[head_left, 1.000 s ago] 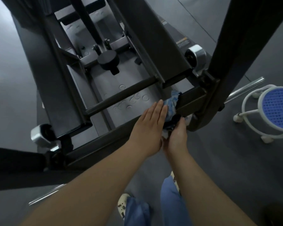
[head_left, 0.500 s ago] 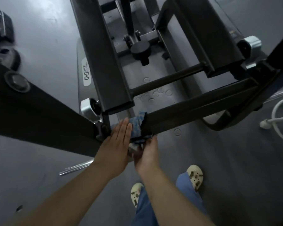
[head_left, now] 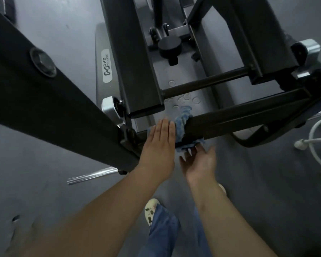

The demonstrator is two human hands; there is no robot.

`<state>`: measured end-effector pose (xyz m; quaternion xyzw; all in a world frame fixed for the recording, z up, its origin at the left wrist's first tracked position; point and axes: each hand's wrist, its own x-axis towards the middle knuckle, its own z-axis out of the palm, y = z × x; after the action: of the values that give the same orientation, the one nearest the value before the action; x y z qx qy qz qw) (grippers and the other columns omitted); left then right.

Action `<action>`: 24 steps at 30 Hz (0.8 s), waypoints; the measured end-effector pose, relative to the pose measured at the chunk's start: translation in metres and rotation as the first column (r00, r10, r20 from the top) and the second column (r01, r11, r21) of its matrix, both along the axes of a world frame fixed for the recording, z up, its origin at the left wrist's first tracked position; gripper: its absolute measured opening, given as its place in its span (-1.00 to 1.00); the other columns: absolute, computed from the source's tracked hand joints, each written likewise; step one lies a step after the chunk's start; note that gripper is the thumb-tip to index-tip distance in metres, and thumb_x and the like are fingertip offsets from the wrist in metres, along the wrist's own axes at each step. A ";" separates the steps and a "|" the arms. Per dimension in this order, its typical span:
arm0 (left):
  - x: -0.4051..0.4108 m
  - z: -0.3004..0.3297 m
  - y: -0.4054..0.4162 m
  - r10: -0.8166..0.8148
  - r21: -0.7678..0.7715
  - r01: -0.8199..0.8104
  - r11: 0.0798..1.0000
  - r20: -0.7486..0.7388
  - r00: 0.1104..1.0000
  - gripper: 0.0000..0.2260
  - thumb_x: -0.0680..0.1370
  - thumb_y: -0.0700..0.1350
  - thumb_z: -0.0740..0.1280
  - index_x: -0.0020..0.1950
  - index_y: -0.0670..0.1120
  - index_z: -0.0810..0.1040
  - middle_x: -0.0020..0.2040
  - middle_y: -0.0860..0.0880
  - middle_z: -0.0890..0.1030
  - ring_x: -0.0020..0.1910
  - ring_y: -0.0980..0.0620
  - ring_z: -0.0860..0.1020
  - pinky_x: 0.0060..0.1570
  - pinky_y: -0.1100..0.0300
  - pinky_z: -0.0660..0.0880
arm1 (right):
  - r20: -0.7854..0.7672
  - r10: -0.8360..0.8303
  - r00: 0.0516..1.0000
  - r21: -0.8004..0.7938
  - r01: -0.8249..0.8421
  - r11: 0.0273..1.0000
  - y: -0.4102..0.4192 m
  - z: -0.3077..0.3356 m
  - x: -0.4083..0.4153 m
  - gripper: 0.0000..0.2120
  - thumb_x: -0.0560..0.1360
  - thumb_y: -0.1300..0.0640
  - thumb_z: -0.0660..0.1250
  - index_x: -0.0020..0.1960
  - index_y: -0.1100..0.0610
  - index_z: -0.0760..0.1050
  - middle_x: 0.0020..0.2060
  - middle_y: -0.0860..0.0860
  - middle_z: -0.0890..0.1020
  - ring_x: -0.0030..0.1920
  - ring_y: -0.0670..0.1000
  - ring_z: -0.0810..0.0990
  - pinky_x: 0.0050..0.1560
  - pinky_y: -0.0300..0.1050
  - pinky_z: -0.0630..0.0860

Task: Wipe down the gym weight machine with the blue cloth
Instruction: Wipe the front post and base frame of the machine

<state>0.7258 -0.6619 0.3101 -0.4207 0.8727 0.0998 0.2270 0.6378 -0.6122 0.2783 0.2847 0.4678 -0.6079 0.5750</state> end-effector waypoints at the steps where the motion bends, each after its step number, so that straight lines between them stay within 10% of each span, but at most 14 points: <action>1: 0.007 -0.001 0.004 -0.004 -0.020 0.005 1.000 0.025 1.000 -0.26 0.59 -0.04 0.12 0.41 -0.26 -0.42 0.50 -0.26 -0.27 0.51 -0.18 -0.23 0.43 0.03 -0.28 | 0.008 0.030 1.000 -0.004 -0.030 1.000 0.001 0.002 0.007 -0.44 0.62 -0.20 -0.16 0.37 0.06 0.39 0.01 -0.01 0.56 0.00 -0.06 0.50 0.16 -0.11 0.27; 7: 0.033 -0.009 0.017 -0.026 -0.188 0.002 0.982 -0.125 0.992 -0.44 0.32 -0.12 0.27 0.30 -0.29 0.42 0.25 -0.29 0.51 0.21 -0.20 0.53 0.15 0.00 0.48 | 0.091 0.073 0.993 0.012 -0.075 0.997 -0.004 0.003 0.033 -0.45 0.62 -0.19 -0.11 0.33 0.10 0.44 0.02 0.03 0.60 0.01 -0.02 0.54 0.18 -0.12 0.35; 13: 0.059 -0.020 0.026 -0.077 -0.304 0.060 0.951 -0.044 0.996 -0.53 0.46 -0.20 -0.07 0.35 -0.25 0.25 0.34 -0.28 0.40 0.29 -0.16 0.47 0.29 0.06 0.34 | 0.212 0.018 0.977 0.012 -0.021 1.000 -0.011 -0.002 0.056 -0.47 0.63 -0.17 -0.08 0.31 0.15 0.43 0.04 0.12 0.59 0.04 0.08 0.55 0.14 -0.05 0.45; 18: 0.064 -0.018 0.043 -0.069 -0.310 0.179 0.934 0.334 0.940 -0.54 0.59 -0.18 -0.23 0.29 -0.39 -0.44 0.24 -0.40 -0.50 0.34 -0.26 -0.39 0.26 -0.05 -0.44 | 0.251 0.023 0.968 0.041 -0.034 0.999 -0.017 -0.003 0.071 -0.51 0.62 -0.15 -0.03 0.22 0.19 0.47 0.00 0.16 0.57 0.03 0.09 0.55 0.13 -0.05 0.45; 24: 0.064 -0.032 0.042 -0.041 -0.533 0.083 0.842 0.090 0.995 -0.55 0.46 -0.16 0.05 0.33 -0.26 0.25 0.39 -0.17 0.21 0.34 -0.13 0.42 0.45 0.03 -0.06 | 0.318 0.035 0.948 0.052 -0.054 0.997 -0.018 0.004 0.051 -0.44 0.63 -0.16 -0.08 0.38 0.22 0.34 0.31 0.26 0.43 0.31 0.20 0.42 0.25 0.00 0.36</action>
<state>0.7894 -0.6204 0.2783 -0.4425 0.8698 -0.1709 0.1361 0.6893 -0.6305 0.2820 0.3850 0.3937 -0.5272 0.6473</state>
